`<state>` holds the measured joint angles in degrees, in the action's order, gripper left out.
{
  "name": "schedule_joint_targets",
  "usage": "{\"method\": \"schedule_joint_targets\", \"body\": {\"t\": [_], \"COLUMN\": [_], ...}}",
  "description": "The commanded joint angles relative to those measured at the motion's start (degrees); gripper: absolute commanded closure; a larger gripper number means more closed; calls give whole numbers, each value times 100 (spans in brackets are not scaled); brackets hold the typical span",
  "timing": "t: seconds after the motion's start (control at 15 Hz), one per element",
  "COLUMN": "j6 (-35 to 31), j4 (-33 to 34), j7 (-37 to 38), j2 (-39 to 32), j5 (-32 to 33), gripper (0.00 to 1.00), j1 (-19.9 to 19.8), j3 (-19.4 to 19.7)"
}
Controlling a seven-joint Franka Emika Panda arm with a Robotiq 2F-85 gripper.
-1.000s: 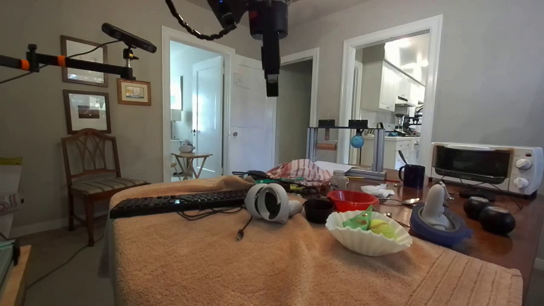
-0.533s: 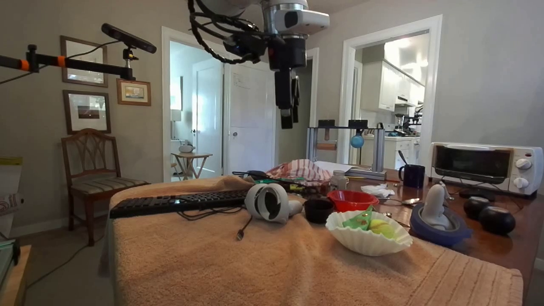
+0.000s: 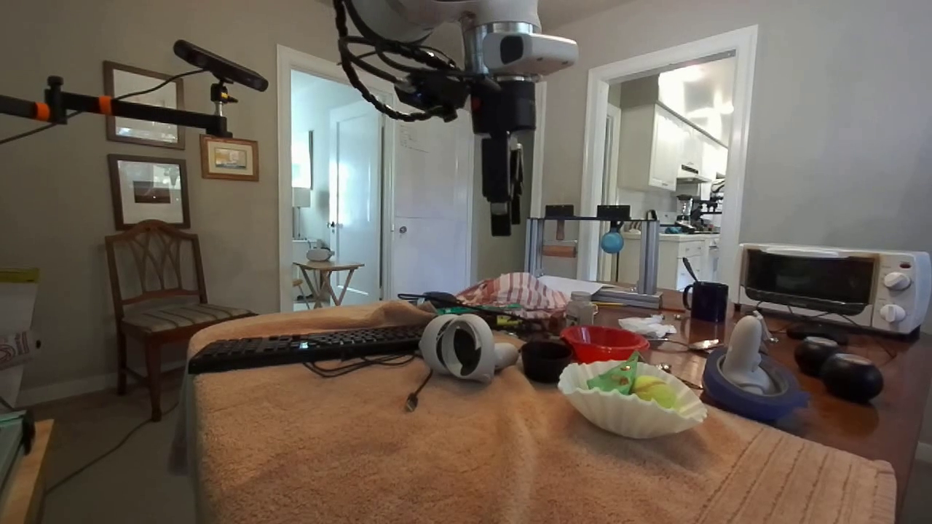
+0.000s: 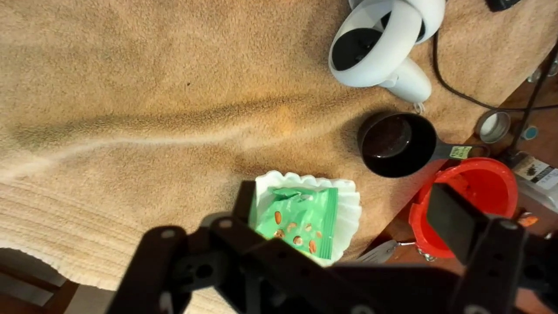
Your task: Pour contents of the black pot into the orange bowl
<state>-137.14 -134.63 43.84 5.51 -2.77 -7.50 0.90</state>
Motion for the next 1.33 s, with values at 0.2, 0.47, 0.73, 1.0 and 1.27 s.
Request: {"method": "schedule_joint_targets", "body": {"t": [0.2,0.47,0.73,1.0,1.27], "j6": [-645,-701,-643,-673,-696], "j4": [1096,1872,2466,2642,2537], "j7": [-90,15,40,11,-46], "j2": [-1949,-2822,-3381,-3660,-3686], "j5": [108,86,72,-87,-266], "gripper": [0,0,0,0,0], "j1": [164,472,771,856,844], "j3": [313,426,539,596,547]}}
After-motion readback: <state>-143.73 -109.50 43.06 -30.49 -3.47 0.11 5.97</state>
